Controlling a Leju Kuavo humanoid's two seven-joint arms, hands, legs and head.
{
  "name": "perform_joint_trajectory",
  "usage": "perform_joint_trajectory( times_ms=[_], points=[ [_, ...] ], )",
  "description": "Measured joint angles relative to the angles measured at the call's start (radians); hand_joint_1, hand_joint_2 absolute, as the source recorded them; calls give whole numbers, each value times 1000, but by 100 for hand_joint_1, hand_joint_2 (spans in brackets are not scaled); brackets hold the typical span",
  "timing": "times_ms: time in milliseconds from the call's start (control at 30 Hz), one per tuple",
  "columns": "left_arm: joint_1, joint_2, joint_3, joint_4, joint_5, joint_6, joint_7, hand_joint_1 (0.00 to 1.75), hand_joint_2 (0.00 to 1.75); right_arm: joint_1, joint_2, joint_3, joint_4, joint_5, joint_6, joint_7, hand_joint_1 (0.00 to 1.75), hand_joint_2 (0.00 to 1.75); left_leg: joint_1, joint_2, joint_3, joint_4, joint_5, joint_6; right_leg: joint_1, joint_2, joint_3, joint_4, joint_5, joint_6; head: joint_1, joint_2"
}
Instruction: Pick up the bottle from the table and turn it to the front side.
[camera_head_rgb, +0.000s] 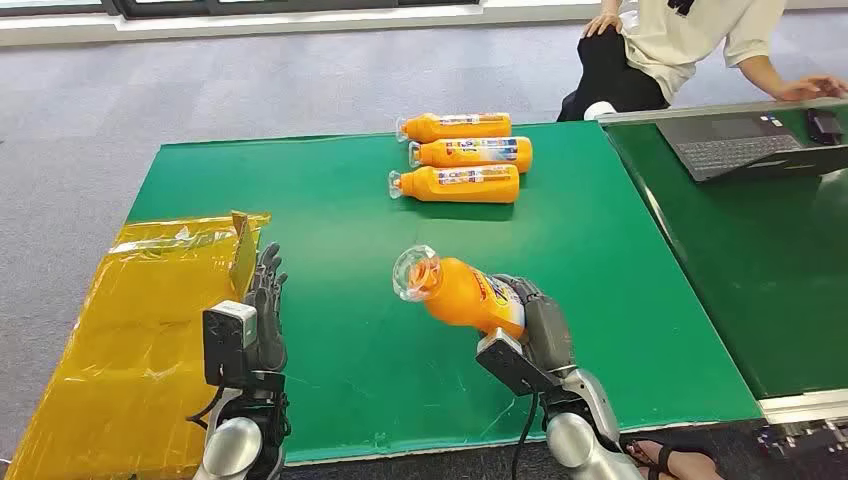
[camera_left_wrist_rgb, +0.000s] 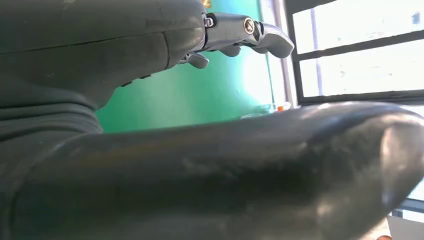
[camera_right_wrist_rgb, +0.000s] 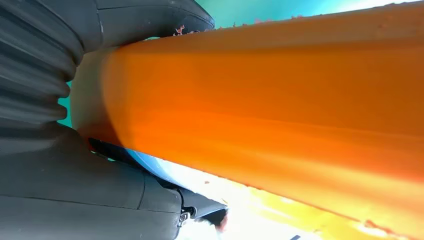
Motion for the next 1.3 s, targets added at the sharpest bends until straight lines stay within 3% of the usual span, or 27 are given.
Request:
perform_joint_trajectory(
  times_ms=[300,433,533,667,800,1300],
  points=[
    [-32,-8,-27,21,-80,28,-12,0,0,-26,55,-16,1,-96,69,-38,175,175,0,0,0,0,0,0,0,0,0,0,0,0,0,0],
    [-36,-8,-35,27,-90,25,-18,0,175,-46,71,-16,22,-140,109,-47,175,175,0,0,-1,0,0,0,0,0,-1,0,0,0,0,0],
    [-43,-8,-49,30,-115,22,-28,0,175,-71,88,-16,59,-173,143,-52,175,175,0,0,-1,0,0,0,0,0,-1,0,0,0,0,0],
    [-49,-8,-60,31,-125,14,-27,0,0,-96,107,-16,99,-194,162,-56,175,175,0,0,-1,0,0,0,0,0,0,0,0,0,0,0],
    [-53,-8,-67,32,-127,-21,-12,0,175,-124,125,-16,141,-216,181,-56,175,175,0,0,-1,0,0,0,0,0,-1,0,0,0,0,0],
    [-70,-16,-103,46,-136,-108,23,0,175,-171,161,-15,231,-269,208,-61,175,175,0,0,-1,0,0,0,0,0,-1,0,0,0,0,0]
  ],
)
